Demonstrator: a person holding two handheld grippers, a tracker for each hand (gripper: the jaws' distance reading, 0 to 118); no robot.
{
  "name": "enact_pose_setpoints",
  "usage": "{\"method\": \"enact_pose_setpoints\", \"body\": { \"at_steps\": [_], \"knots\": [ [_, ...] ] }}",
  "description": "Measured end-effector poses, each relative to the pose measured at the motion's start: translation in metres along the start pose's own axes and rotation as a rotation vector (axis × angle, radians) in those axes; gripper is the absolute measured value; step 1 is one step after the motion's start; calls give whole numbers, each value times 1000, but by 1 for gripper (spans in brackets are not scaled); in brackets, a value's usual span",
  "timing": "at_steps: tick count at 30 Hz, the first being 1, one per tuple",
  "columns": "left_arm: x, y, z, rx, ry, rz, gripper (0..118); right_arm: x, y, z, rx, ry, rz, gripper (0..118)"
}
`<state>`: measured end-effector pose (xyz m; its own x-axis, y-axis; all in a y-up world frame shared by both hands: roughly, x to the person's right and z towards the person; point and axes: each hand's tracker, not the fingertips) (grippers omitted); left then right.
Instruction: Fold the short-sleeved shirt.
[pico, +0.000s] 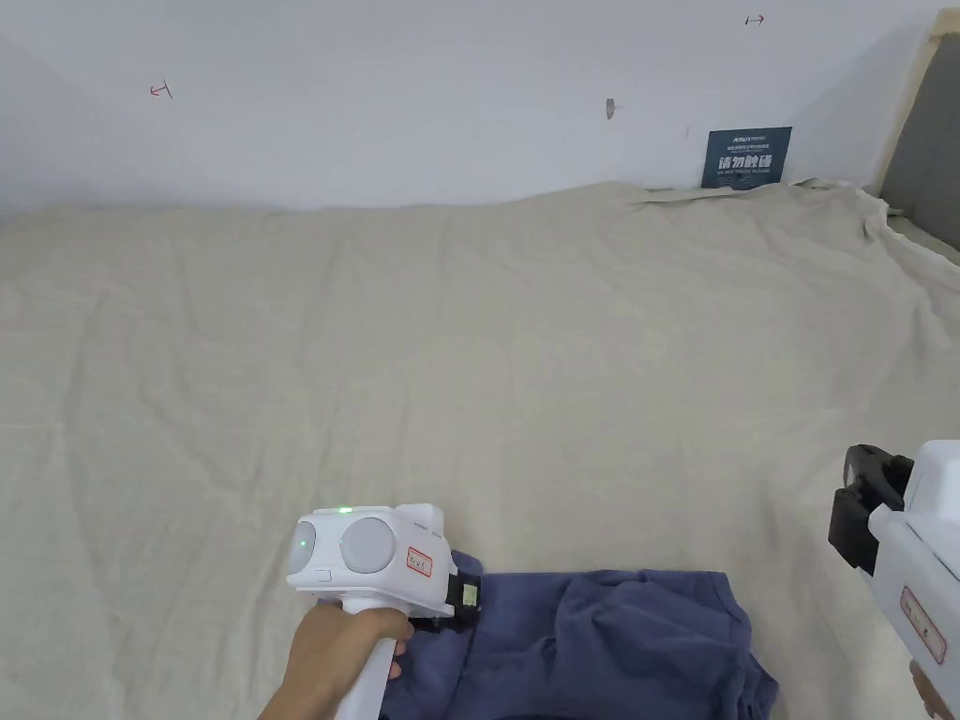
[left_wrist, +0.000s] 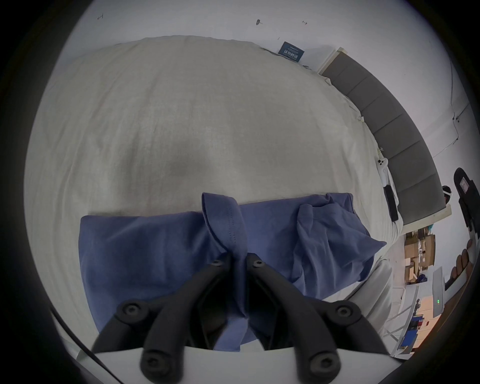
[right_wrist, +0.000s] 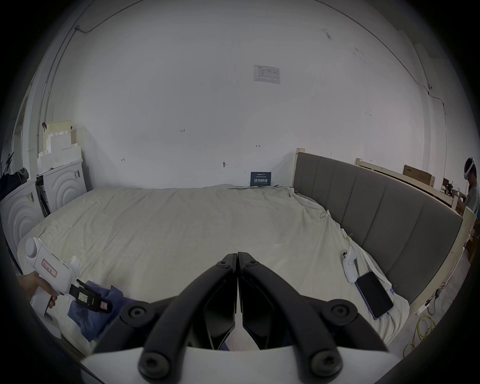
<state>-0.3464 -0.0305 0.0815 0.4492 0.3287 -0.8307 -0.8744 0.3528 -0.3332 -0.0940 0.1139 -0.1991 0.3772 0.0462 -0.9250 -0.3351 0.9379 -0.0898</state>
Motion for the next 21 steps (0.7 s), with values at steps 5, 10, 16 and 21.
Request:
{"method": "enact_pose_setpoints", "body": {
  "at_steps": [5, 10, 16, 21],
  "knots": [
    [0, -6, 21, 55, 31, -15, 114, 1, -1, 1, 0, 1, -3, 1],
    [-10, -10, 63, 208, 35, -21, 114, -1, 1, 3, 7, 7, -4, 1],
    [-30, -26, 103, 381, 148, -22, 114, -4, 5, 5, 15, 17, -2, 1],
    [-47, -43, 108, 517, 219, -66, 65, -6, 7, 8, 23, 21, -1, 1]
  ]
}}
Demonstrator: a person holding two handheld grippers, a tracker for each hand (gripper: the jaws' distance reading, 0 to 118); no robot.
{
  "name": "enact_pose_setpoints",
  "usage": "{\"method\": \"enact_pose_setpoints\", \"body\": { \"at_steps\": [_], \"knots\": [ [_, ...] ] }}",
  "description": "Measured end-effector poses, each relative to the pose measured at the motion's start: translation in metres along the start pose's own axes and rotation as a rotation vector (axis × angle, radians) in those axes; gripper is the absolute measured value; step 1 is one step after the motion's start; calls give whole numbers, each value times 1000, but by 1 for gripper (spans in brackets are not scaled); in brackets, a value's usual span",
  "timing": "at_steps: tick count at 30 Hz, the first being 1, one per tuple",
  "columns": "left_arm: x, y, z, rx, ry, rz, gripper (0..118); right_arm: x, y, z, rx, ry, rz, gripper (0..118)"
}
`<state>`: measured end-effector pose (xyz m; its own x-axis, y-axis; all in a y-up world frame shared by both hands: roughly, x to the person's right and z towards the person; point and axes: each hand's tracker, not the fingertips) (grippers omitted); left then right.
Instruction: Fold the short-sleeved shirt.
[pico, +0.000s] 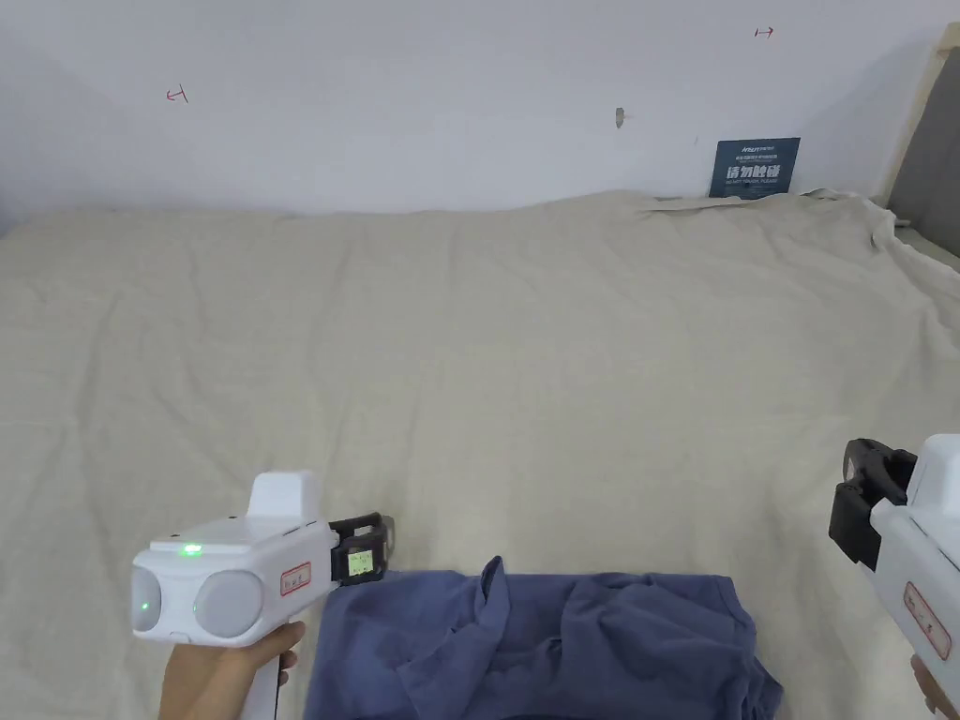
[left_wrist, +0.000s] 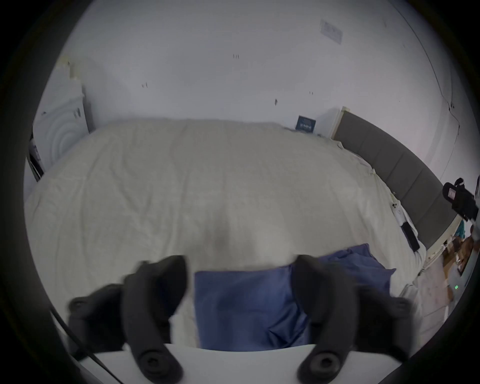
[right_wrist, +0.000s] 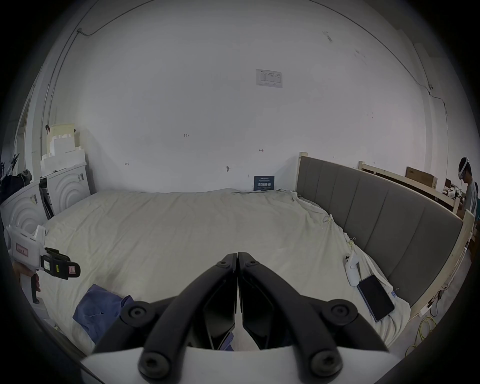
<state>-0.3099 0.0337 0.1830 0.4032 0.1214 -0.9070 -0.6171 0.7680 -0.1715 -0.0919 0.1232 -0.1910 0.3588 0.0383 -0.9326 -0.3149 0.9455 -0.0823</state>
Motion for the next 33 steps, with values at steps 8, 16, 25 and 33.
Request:
{"method": "enact_pose_setpoints", "body": {
  "at_steps": [8, 16, 25, 33],
  "knots": [
    [-8, -36, -17, -18, -44, 16, 0, 2, 0, 2, 0, -9, -6, 1],
    [19, -65, -43, -136, -63, 9, 0, 8, -4, 3, -12, -15, -13, 1],
    [78, -88, -62, -225, -148, -50, 0, 20, -8, 4, -19, -32, -26, 1],
    [115, -86, -63, -219, -189, -62, 0, 30, -12, 8, -28, -51, -35, 1]
  ]
}}
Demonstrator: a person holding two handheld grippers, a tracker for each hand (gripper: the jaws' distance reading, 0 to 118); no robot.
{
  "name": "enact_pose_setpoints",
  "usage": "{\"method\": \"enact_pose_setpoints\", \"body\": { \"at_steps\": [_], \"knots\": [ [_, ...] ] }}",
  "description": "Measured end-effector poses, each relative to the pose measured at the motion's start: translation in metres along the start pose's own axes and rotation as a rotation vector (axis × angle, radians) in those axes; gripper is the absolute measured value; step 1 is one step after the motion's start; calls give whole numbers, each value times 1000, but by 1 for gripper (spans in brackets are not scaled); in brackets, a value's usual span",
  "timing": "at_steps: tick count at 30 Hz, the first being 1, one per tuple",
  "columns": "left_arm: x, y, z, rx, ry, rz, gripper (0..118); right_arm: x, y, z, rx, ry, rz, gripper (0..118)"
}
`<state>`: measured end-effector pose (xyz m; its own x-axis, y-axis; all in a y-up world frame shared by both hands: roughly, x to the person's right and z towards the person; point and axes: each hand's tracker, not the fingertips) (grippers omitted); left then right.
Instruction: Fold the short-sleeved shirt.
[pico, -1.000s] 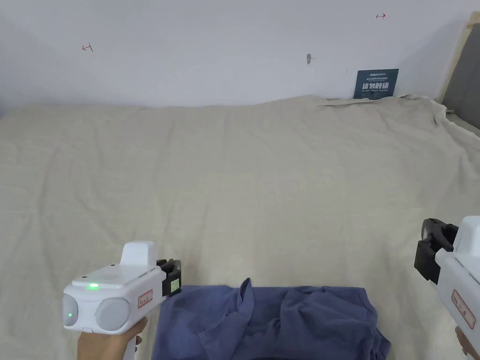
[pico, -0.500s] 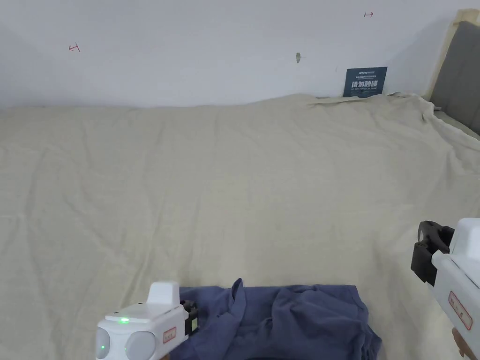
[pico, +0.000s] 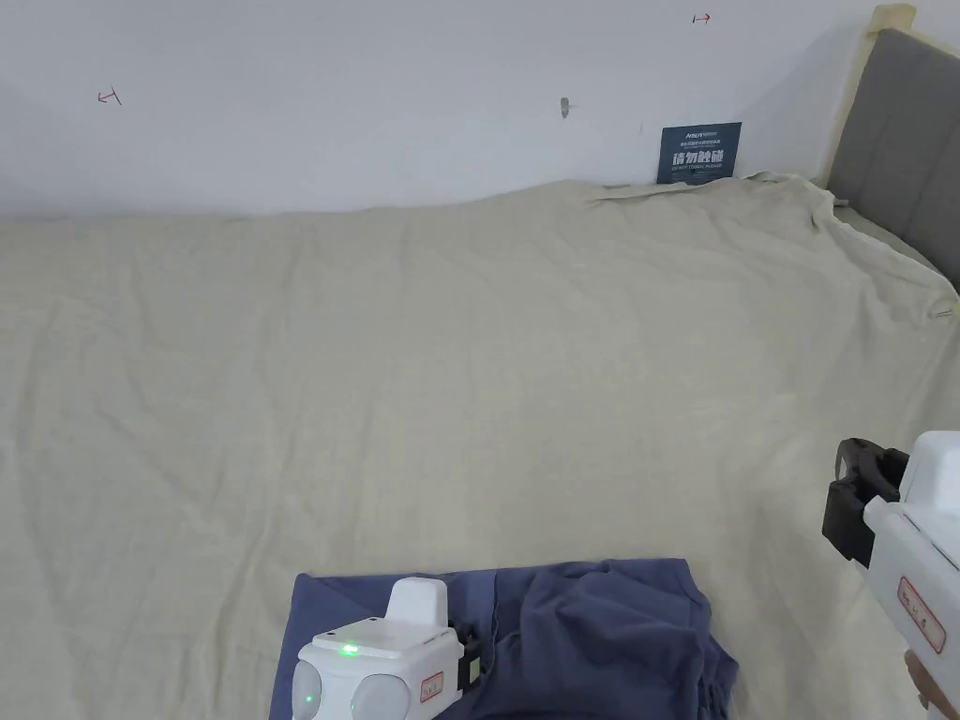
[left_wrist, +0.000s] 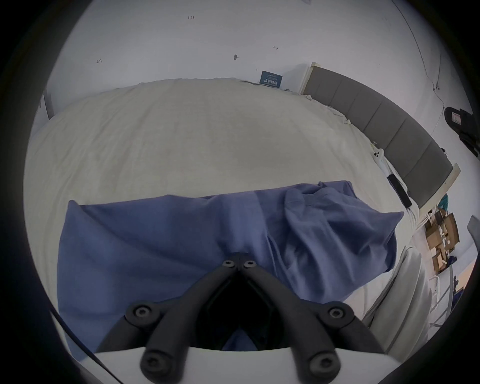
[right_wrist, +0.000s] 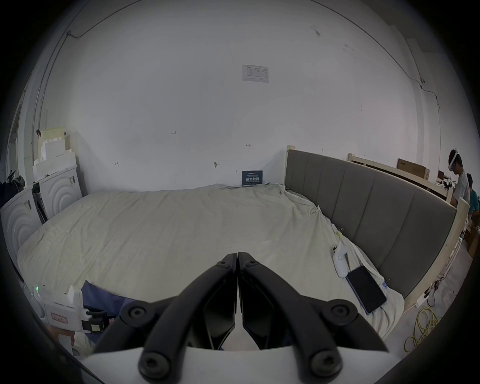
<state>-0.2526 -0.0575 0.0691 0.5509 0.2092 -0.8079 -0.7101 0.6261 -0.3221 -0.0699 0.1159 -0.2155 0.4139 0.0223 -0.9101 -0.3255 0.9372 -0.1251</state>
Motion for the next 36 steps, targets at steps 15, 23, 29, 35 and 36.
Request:
{"method": "enact_pose_setpoints", "body": {
  "at_steps": [15, 23, 29, 35, 36],
  "knots": [
    [1, 30, 33, 52, -111, 23, 0, -4, 7, 5, 15, 3, 7, 1],
    [-53, 65, 94, 79, -165, 7, 0, -10, 12, 5, 22, 14, 20, 1],
    [-105, 72, 120, 65, -129, 86, 0, -16, 14, 3, 22, 20, 27, 1],
    [-169, 59, 103, -15, -142, 260, 42, -22, 13, 1, 13, 29, 37, 1],
    [-176, 57, 98, -41, -139, 284, 58, -23, 13, 0, 11, 29, 39, 1]
  ]
}}
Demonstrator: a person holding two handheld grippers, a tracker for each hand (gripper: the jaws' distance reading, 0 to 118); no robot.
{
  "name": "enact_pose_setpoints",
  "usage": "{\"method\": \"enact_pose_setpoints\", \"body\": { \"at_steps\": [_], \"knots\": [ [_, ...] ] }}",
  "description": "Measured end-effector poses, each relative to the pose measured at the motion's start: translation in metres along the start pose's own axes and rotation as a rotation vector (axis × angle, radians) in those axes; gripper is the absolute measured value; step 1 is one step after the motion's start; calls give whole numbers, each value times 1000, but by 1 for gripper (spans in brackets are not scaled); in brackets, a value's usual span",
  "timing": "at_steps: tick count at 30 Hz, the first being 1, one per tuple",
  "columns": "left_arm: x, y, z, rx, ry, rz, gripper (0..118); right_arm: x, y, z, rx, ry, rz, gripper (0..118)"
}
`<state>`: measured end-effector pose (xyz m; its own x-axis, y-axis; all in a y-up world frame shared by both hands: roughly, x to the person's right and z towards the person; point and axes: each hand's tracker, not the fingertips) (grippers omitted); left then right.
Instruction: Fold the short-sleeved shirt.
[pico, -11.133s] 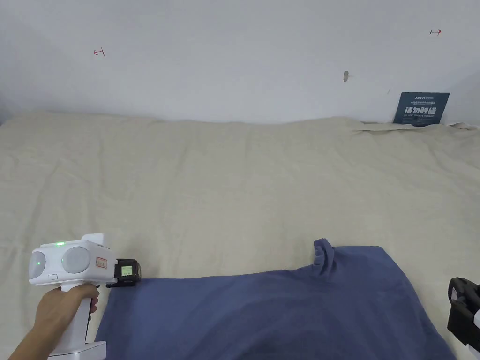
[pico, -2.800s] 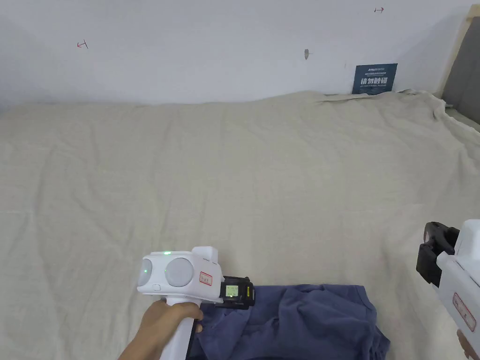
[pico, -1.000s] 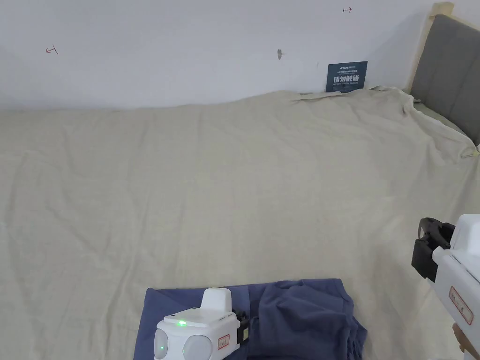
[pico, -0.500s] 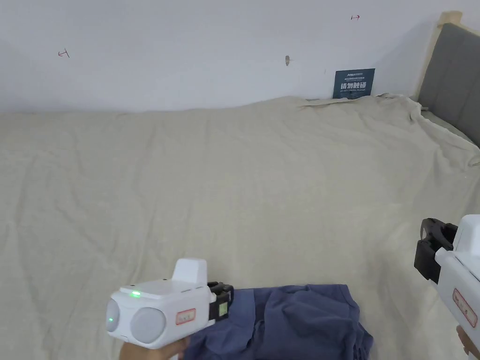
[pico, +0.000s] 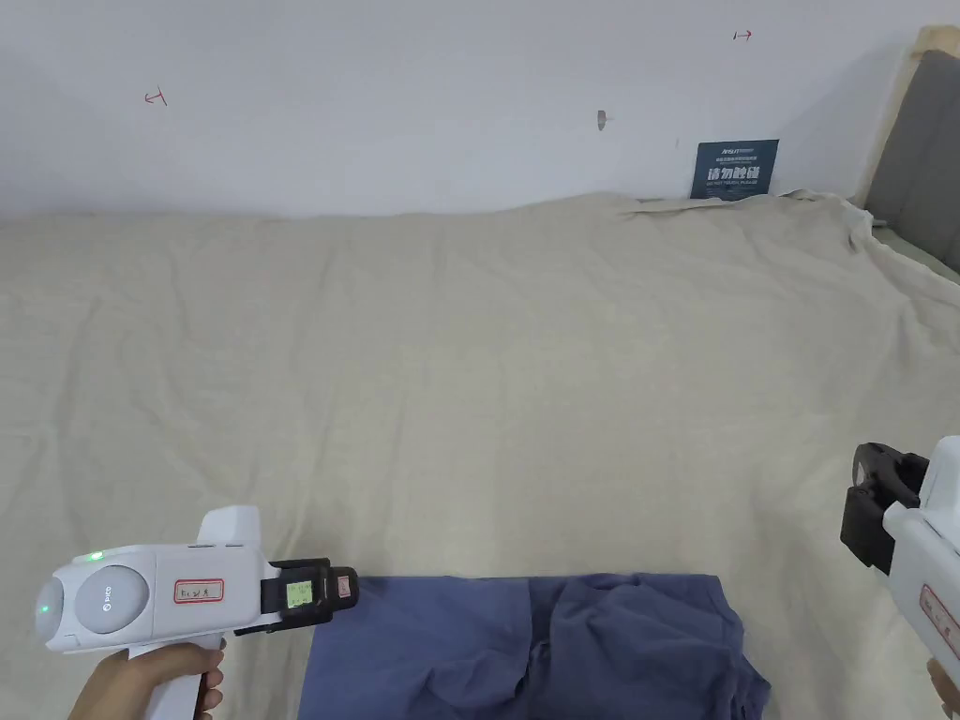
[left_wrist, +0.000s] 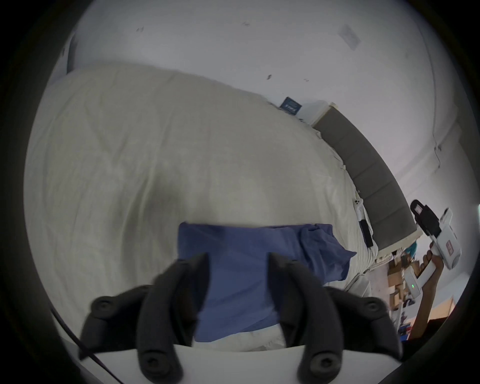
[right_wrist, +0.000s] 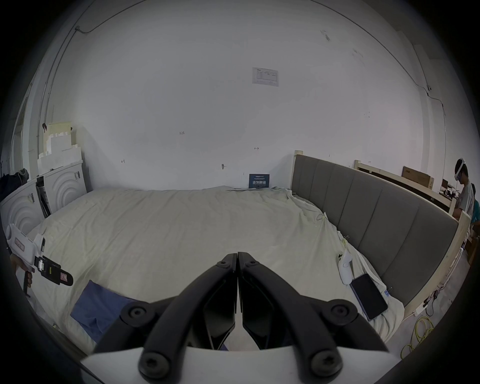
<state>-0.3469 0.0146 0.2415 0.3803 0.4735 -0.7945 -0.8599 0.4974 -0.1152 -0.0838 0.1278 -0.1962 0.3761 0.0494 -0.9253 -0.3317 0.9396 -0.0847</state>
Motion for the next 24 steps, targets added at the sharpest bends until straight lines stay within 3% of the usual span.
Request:
{"method": "enact_pose_setpoints", "body": {
  "at_steps": [1, 6, 9, 13, 15, 18, 21, 24],
  "knots": [
    [-4, -2, -3, -18, -3, 16, 65, -1, 0, -1, -2, 0, 2, 1],
    [-21, -13, -24, -60, -23, 23, 80, -3, -2, -4, -15, 2, 7, 1],
    [-27, -19, -38, -97, -13, 29, 80, -3, -3, -6, -22, 1, 9, 1],
    [-26, -26, -50, -136, -14, 28, 71, -2, -5, -8, -29, -3, 14, 1],
    [-25, -29, -57, -151, -18, 23, 56, -2, -6, -9, -34, -5, 13, 1],
    [-43, -35, -69, -147, -10, 24, 48, -1, -7, -9, -40, -8, 12, 1],
    [-37, -31, -59, -121, -27, 54, 25, 0, -7, -10, -44, -10, 17, 1],
    [-36, -32, -60, -117, -46, 76, 13, 1, -8, -11, -47, -11, 16, 1]
  ]
}}
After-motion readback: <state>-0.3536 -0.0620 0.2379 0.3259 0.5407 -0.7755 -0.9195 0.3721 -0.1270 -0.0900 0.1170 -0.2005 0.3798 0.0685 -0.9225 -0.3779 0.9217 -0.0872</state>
